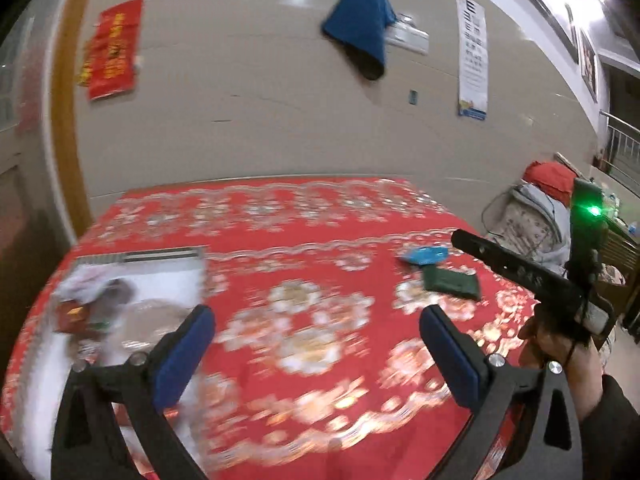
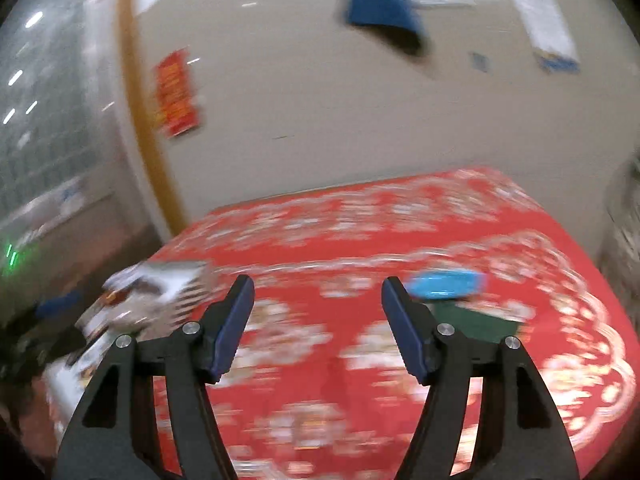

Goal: Organize snacks
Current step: 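Move both open tools back over the blue snack and green packet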

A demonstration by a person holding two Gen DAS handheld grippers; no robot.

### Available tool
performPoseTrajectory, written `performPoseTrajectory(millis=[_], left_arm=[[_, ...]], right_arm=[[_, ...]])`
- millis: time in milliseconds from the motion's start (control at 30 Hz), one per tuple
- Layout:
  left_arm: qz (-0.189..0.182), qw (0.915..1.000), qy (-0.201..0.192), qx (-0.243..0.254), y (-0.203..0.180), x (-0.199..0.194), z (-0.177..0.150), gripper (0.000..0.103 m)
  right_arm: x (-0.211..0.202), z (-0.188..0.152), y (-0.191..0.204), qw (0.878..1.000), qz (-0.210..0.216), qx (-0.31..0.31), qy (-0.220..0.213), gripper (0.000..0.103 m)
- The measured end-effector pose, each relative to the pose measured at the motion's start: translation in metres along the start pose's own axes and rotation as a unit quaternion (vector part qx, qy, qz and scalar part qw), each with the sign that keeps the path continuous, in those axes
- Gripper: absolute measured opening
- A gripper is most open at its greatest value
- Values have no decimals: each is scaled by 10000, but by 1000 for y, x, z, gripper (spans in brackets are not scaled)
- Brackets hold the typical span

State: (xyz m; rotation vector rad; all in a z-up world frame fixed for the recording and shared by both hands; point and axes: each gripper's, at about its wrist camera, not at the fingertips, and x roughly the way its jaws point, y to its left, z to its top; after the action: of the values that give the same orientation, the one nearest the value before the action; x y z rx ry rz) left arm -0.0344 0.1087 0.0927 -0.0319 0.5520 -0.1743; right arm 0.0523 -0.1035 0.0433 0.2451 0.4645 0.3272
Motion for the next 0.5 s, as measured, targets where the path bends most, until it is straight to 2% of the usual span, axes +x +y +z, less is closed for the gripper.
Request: performPoseTrajectory(millis=[100, 167, 233, 300, 367, 500], left_arm=[[-153, 9998, -44, -88, -25, 28, 10, 103], [-89, 9997, -56, -210, -32, 45, 11, 103], [-174, 9989, 129, -414, -31, 63, 5, 103], [-359, 9973, 337, -541, -26, 74, -5, 103], [-303, 9957, 643, -590, -22, 85, -10, 103], [-282, 9915, 796, -986, -9, 88, -14, 103]], right_arm=[[14, 10, -54, 9969, -279, 717, 148, 67], [27, 15, -73, 9926, -641, 979, 323, 67], [40, 18, -87, 9876, -1018, 1108, 441, 67], [51, 22, -94, 9852, -1101, 1181, 574, 67], [65, 26, -95, 9840, -1125, 1143, 776, 67], [83, 32, -96, 9858, -910, 1095, 894, 67]])
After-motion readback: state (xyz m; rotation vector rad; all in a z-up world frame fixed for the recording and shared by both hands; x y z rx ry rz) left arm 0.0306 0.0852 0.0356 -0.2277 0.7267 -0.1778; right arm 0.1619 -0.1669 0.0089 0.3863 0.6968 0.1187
